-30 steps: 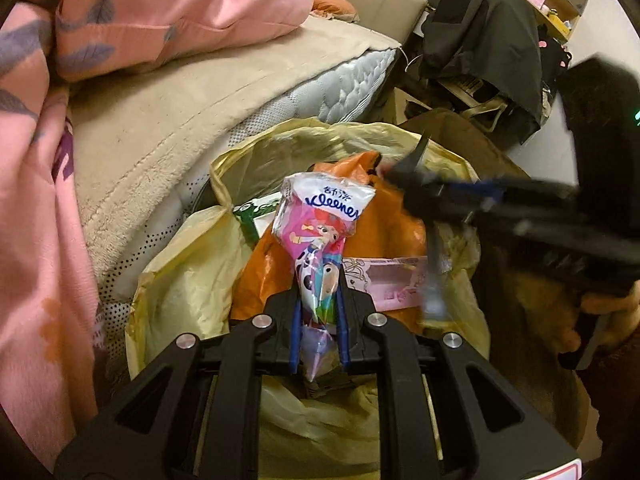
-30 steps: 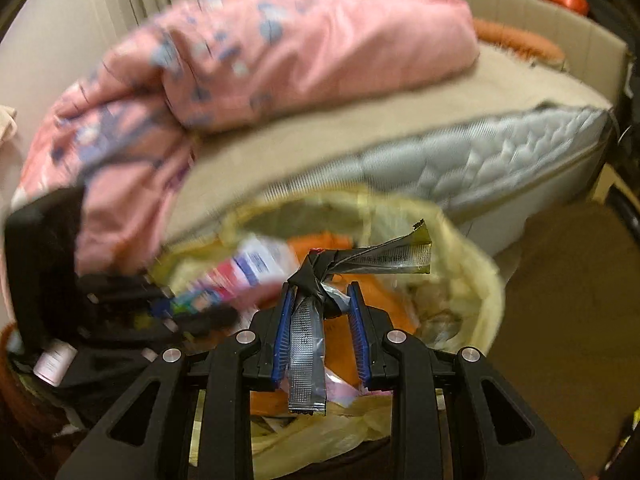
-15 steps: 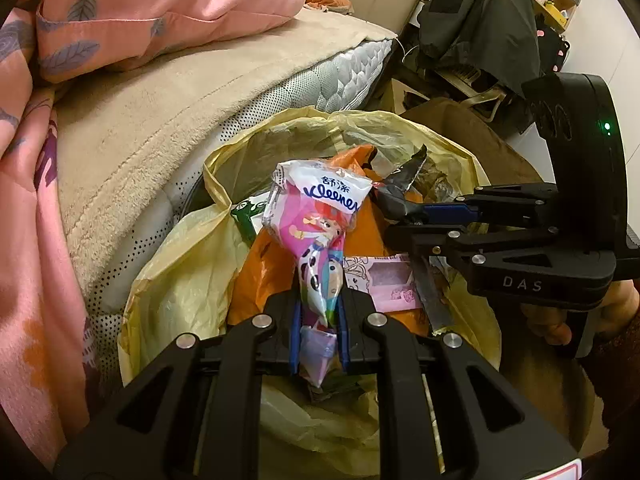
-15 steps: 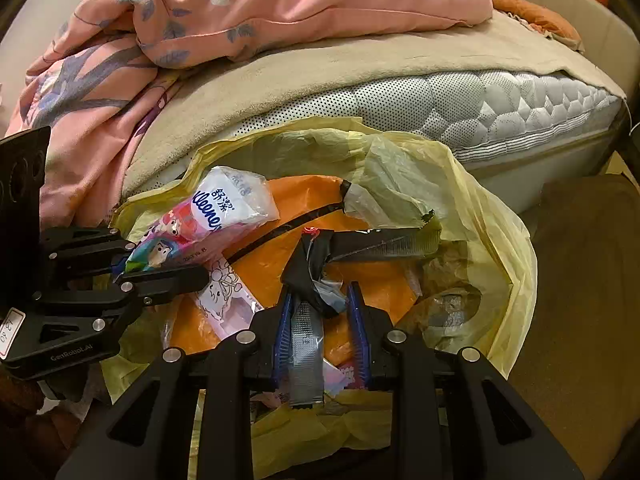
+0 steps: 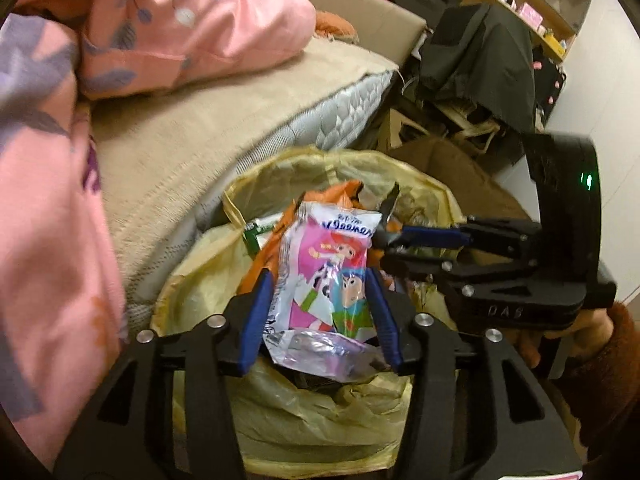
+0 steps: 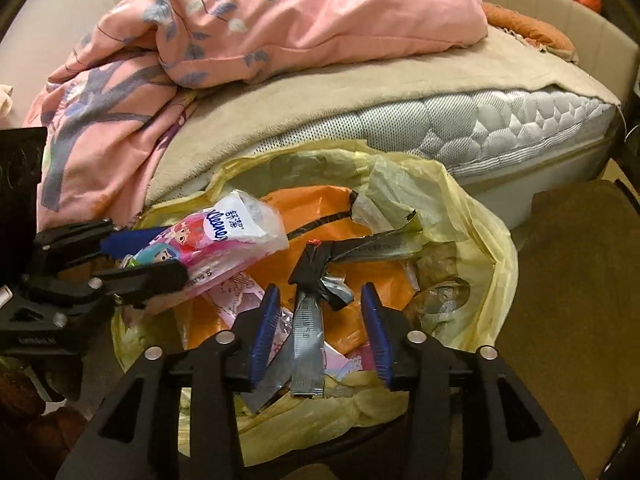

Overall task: Collect trash
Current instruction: 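Move both tools back over the table toward the remaining wrappers, then grasp the red snack packet with the left tool while the right tool grasps the yellow wrapper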

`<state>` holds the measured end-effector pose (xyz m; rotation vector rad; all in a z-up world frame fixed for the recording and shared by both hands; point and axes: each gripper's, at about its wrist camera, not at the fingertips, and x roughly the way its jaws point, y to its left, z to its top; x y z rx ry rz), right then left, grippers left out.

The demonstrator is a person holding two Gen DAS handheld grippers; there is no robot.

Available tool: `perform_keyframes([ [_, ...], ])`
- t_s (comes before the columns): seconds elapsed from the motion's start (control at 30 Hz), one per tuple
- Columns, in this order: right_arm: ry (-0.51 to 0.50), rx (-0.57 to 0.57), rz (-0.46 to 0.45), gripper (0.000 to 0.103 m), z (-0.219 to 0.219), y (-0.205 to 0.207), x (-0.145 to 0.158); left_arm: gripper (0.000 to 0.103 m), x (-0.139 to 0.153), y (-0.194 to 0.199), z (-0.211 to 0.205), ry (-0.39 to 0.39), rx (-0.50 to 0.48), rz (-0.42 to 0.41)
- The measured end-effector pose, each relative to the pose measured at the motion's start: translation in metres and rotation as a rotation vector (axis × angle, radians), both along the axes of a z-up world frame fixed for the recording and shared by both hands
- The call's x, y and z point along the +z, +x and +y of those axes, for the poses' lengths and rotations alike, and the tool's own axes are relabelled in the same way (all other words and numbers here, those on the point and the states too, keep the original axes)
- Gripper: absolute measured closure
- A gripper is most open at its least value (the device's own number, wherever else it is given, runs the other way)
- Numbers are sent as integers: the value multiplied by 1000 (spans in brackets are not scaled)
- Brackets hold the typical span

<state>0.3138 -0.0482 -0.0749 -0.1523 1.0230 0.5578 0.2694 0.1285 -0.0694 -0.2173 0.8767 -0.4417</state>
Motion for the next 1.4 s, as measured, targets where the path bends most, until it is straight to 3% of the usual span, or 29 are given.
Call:
perform_keyframes([
  [0.27, 18, -43, -99, 56, -18, -26, 28, 49, 34, -10, 12, -8, 104, -74],
  [0.47, 100, -160, -170, 53, -65, -59, 55, 47, 49, -24, -11, 4, 94, -121],
  [0.7, 115, -298, -249, 44, -139, -107, 75, 43, 56, -35, -76, 39, -27, -138],
  [0.83, 64, -366, -297, 39, -180, -136, 76, 43, 55, -46, -125, 57, -124, -144],
  [1.03, -34, -500, -267, 38, -238, -162, 65, 43, 51, -59, -192, 61, -251, -151],
  [1.13, -5, -564, -270, 38, -270, -179, 60, 43, 46, -64, -221, 48, -315, -153],
  [1.4, -88, -686, -317, 38, -304, -220, 45, 43, 25, -52, -298, 28, -437, -62],
])
